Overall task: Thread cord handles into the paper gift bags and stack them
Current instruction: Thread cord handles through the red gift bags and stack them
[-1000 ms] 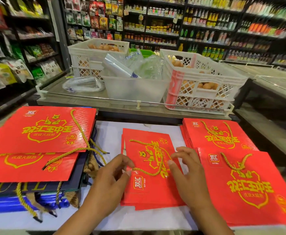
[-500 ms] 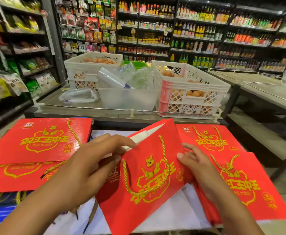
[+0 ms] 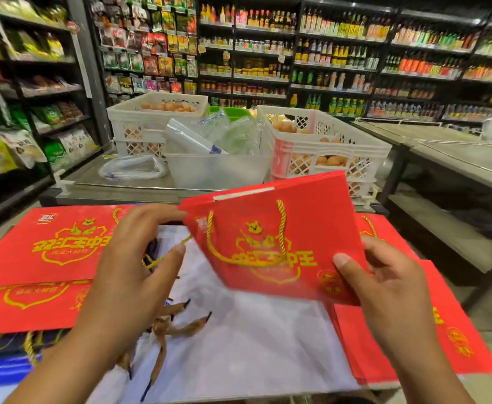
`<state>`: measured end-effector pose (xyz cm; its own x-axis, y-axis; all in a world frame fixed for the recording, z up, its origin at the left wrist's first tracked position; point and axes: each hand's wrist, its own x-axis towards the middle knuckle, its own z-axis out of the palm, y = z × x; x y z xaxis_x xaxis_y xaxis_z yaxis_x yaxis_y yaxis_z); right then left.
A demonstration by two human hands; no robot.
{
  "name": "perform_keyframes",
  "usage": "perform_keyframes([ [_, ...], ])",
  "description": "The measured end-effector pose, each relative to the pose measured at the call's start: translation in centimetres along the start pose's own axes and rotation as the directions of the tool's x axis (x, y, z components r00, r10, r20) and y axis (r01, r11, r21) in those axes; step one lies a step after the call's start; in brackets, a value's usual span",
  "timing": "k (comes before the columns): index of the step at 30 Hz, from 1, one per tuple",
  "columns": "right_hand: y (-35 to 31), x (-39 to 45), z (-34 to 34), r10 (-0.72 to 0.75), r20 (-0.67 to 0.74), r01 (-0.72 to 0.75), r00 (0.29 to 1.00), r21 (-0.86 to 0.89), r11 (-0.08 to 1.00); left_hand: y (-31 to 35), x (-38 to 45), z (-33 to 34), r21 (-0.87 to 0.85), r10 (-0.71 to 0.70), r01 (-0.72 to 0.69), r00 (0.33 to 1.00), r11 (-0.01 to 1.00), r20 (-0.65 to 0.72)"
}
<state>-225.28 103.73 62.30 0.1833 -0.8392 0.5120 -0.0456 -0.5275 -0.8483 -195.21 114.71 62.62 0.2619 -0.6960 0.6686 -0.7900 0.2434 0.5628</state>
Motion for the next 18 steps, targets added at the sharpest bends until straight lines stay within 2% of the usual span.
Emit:
perform_keyframes([
  [2, -0.8, -1.0, 0.0, -0.17, -0.015, 0.164, 0.985, -0.191, 0.968, 0.4, -1.2, 1.3, -0.165, -0.176, 0.17, 0.984, 0.971, -0.023],
  [3, -0.8, -1.8, 0.5, -0.269, 0.018, 0.263, 0.963, -0.287, 0.921, 0.8, -1.9, 2.1, -0.304, -0.278, 0.272, 0.96, 0.913, 0.025],
  [4, -0.4, -2.6, 1.2, -0.358, 0.071, 0.358, 0.931, -0.358, 0.862, 1.3, -2.7, 3.0, -0.45, -0.366, 0.369, 0.925, 0.813, 0.097],
  [6, 1.6, -4.5, 3.0, -0.479, 0.196, 0.512, 0.855, -0.457, 0.727, 2.6, -4.0, 4.8, -0.642, -0.511, 0.543, 0.819, 0.541, 0.261],
  [8, 4.2, -6.6, 4.7, -0.485, 0.297, 0.567, 0.822, -0.498, 0.656, 3.4, -5.2, 6.4, -0.728, -0.61, 0.635, 0.691, 0.258, 0.387],
  [10, 6.2, -8.5, 6.0, -0.438, 0.341, 0.556, 0.831, -0.507, 0.659, 2.8, -6.3, 7.4, -0.731, -0.669, 0.676, 0.585, 0.091, 0.458],
  [12, 7.2, -10.2, 7.2, -0.384, 0.363, 0.527, 0.849, -0.523, 0.67, 1.3, -7.2, 7.8, -0.713, -0.728, 0.696, 0.532, 0.084, 0.433],
  [15, 8.7, -11.3, 7.8, -0.304, 0.418, 0.5, 0.856, -0.52, 0.693, -1.7, -8.1, 8.0, -0.647, -0.794, 0.741, 0.498, 0.18, 0.349],
  [18, 10.1, -11.4, 7.5, -0.192, 0.567, 0.523, 0.801, -0.505, 0.687, -3.2, -8.7, 8.1, -0.502, -0.758, 0.796, 0.546, 0.338, 0.357],
])
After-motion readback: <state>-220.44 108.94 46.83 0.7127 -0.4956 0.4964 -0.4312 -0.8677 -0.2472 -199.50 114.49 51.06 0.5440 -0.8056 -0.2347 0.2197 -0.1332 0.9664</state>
